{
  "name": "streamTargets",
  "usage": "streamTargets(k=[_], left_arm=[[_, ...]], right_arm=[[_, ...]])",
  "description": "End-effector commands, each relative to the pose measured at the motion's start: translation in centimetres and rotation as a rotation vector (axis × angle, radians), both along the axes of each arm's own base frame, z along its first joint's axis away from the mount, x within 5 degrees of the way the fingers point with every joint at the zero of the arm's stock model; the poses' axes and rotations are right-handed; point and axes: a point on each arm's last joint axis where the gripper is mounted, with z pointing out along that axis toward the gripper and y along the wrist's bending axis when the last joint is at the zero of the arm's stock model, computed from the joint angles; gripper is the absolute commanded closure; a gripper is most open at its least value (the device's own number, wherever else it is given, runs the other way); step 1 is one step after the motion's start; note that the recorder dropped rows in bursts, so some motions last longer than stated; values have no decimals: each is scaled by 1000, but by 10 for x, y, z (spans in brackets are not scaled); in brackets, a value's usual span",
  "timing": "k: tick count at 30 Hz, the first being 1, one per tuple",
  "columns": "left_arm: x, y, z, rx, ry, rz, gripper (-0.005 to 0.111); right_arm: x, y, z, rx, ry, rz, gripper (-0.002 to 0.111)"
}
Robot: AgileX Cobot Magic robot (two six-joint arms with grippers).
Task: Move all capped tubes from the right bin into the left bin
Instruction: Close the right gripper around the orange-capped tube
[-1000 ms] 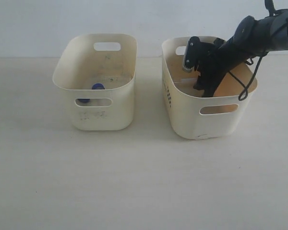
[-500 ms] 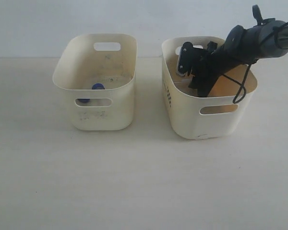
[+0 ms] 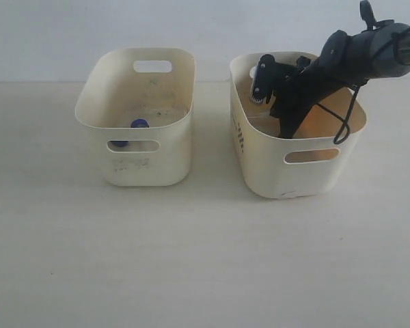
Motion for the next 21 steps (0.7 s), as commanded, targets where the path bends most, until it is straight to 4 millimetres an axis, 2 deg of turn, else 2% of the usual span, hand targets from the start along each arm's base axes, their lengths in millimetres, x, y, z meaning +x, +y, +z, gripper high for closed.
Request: streamTargets(k=[1, 7, 9, 15, 17, 21], left_arm=[[0, 0, 2, -16, -8, 1, 102], [0, 0, 2, -16, -8, 1, 102], [0, 0, 2, -16, -8, 1, 102], [0, 0, 2, -16, -8, 1, 102], [0, 0, 2, -16, -8, 1, 102], [0, 0, 2, -16, -8, 1, 102]], right_arm=[[-6, -2, 13, -21, 29, 57, 108], [-8, -3, 19, -56, 27, 97, 107], [-8, -5, 22, -93, 15, 117, 98], [-7, -8, 22, -186, -21, 179, 64], [-7, -9, 22, -218, -25, 203, 60], [-7, -11, 21, -264, -28, 229, 60]])
